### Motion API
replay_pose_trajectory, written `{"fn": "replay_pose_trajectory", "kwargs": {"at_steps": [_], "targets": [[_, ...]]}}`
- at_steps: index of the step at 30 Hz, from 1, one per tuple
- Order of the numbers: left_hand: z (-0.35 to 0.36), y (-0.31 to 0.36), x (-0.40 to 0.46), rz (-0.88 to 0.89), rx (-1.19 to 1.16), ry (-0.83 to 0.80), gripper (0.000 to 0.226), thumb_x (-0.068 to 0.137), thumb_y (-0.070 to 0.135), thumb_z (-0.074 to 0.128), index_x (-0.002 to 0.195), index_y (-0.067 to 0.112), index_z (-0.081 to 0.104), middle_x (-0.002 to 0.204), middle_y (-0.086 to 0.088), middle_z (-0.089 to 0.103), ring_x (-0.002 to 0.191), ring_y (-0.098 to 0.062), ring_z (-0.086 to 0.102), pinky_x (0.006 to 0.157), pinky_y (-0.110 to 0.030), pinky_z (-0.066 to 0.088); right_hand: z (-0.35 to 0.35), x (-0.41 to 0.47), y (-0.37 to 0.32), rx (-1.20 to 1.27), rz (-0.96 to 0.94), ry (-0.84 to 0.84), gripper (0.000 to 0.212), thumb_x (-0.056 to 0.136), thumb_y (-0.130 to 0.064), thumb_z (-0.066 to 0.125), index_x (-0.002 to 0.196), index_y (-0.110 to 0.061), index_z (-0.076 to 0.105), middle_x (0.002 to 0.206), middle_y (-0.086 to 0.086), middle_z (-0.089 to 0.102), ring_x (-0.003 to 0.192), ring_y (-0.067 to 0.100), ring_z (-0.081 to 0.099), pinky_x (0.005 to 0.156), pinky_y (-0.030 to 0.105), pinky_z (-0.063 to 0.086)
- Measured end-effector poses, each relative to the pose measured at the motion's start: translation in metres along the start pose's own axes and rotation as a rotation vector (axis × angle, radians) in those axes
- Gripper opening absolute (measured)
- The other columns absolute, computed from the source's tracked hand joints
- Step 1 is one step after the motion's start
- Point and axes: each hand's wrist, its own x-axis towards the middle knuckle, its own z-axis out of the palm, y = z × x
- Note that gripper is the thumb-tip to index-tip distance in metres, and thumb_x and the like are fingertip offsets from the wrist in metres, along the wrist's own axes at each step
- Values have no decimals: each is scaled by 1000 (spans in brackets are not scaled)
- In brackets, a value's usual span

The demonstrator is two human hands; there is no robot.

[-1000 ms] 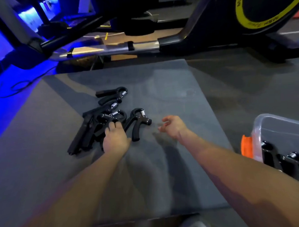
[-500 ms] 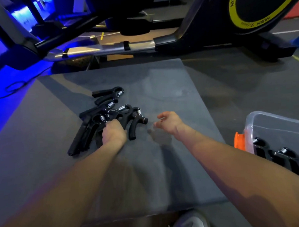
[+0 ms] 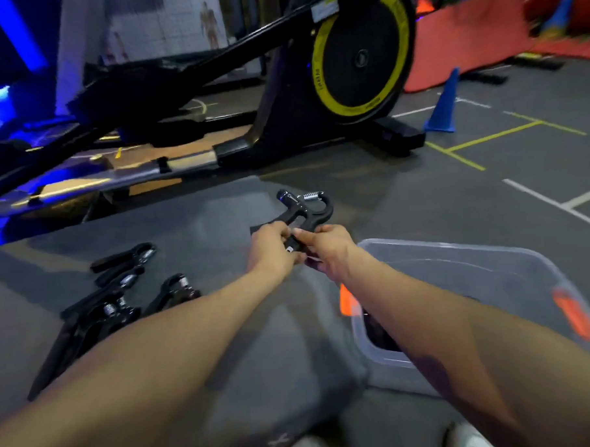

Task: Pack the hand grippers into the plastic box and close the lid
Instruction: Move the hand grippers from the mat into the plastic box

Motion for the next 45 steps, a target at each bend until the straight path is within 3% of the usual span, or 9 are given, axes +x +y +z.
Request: {"fn": "replay_pose_trajectory", "kwargs": {"at_steps": [5, 8, 14, 18, 22, 29, 32, 40, 45], "targets": [[73, 67, -4, 159, -77, -147, 31, 67, 5, 80, 94, 10, 65, 82, 0, 58, 75, -16, 54, 65, -23, 42, -101, -21, -22, 98, -10, 166, 23, 83, 1, 65, 66, -9, 53, 53, 5, 63, 49, 18, 65, 54, 27, 53], [116, 97, -5, 226, -165, -252, 32, 67, 7, 82, 94, 9, 66, 80, -1, 58, 73, -15, 52, 62, -17, 44, -165, -33, -34, 33, 5, 274, 30, 86, 7, 60, 64, -8, 46, 49, 5, 61, 29, 10, 57, 35, 22, 51], [193, 122, 1, 362, 5, -243, 42, 80, 18, 71, 120, 14, 58, 120, -4, 55, 113, -22, 54, 99, -35, 44, -277, -35, -27, -199, 95, 470, 29, 81, 8, 64, 66, -10, 47, 66, 9, 56, 53, 20, 59, 61, 36, 54], [234, 122, 12, 391, 107, -267, 51, 83, 18, 68, 130, 20, 51, 132, 0, 45, 125, -22, 43, 104, -38, 40, -325, -27, 5, -259, 154, 478, 38, 82, 11, 61, 60, -12, 42, 62, 7, 52, 35, 11, 57, 56, 31, 52], [264, 118, 29, 445, 222, -305, 59, 84, 19, 66, 138, 23, 42, 139, 3, 40, 130, -22, 36, 108, -38, 36, -356, -9, 33, -374, 260, 493, 37, 80, 8, 66, 60, -12, 42, 61, 7, 51, 47, 17, 55, 54, 30, 53], [299, 116, 62, 444, 331, -336, 63, 85, 20, 65, 142, 26, 37, 144, 6, 37, 134, -21, 31, 110, -33, 29, -378, 22, 84, -702, 418, 426, 11, 74, -7, 76, 78, -7, 65, 81, 12, 66, 90, 32, 71, 83, 44, 58], [310, 111, 65, 442, 361, -364, 62, 85, 20, 66, 141, 27, 39, 142, 7, 39, 134, -20, 31, 110, -33, 29, -384, 29, 93, -774, 453, 418, 28, 74, -10, 76, 100, -1, 68, 91, 14, 69, 94, 32, 71, 81, 42, 59], [316, 111, 69, 455, 314, -336, 57, 85, 14, 65, 137, 25, 46, 134, 3, 46, 127, -22, 36, 106, -32, 33, -398, 42, 115, -877, 427, 398, 25, 79, -14, 71, 102, -5, 71, 87, 9, 66, 81, 19, 61, 87, 32, 54], [315, 111, 69, 450, 308, -364, 61, 84, 15, 67, 139, 25, 44, 136, 3, 44, 129, -23, 34, 109, -33, 32, -392, 44, 120, -850, 350, 441, 32, 82, -3, 61, 112, -11, 69, 111, 12, 71, 107, 22, 65, 97, 27, 48]]}}
